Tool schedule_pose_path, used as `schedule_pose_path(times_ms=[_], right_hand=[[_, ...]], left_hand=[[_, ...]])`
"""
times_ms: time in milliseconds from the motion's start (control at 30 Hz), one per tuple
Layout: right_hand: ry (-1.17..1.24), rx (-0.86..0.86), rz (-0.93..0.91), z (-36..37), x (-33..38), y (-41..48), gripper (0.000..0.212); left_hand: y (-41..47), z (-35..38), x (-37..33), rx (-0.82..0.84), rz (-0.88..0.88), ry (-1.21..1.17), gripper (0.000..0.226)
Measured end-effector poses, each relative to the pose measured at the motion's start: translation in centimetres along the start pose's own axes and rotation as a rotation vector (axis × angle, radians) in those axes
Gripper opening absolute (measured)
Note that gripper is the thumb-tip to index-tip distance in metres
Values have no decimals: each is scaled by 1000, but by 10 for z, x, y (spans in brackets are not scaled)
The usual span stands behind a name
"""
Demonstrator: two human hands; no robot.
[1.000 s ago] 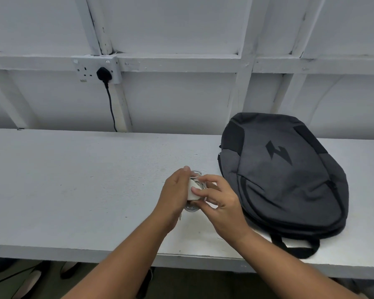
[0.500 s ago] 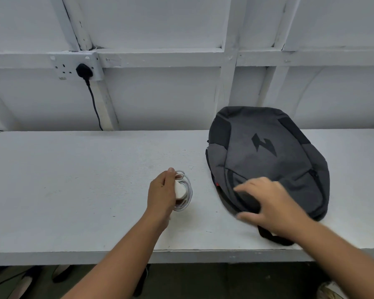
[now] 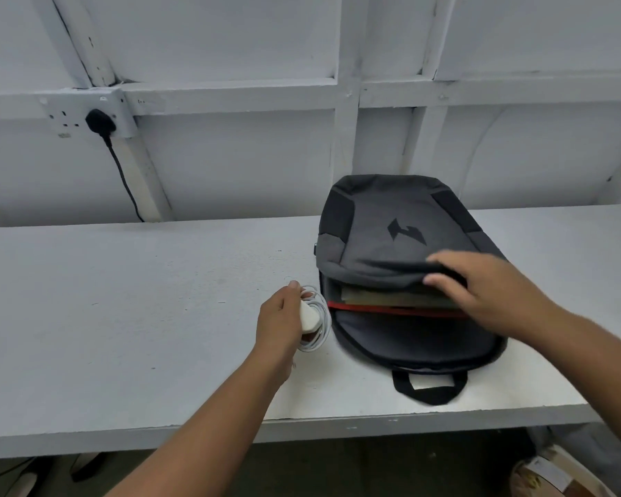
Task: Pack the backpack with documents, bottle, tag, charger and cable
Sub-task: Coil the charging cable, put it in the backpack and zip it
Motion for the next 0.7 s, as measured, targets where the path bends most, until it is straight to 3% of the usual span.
schedule_pose_path(times_ms=[100, 300, 500, 700], right_hand=[[18, -81, -17, -22, 0, 38, 26], [69, -88, 0, -44, -8, 92, 26], [89, -61, -27, -49, -11, 117, 31], [103, -60, -52, -58, -13, 134, 33]], left_hand=[[-7, 23, -6, 45, 25, 33, 41], [-17, 86, -28, 160, 107, 176, 43], [-6, 153, -49, 176, 246, 292, 31], [3, 235, -43, 270, 367, 687, 44]])
Point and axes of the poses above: each hand's wrist, its own y-axis towards the middle knuckle, its own z-axis out of the palm, x = y × z, the point moved 8 cm from there along y, towards the middle knuckle, and after that the axes turned 15 degrees about -x, right-handed, at the moved point
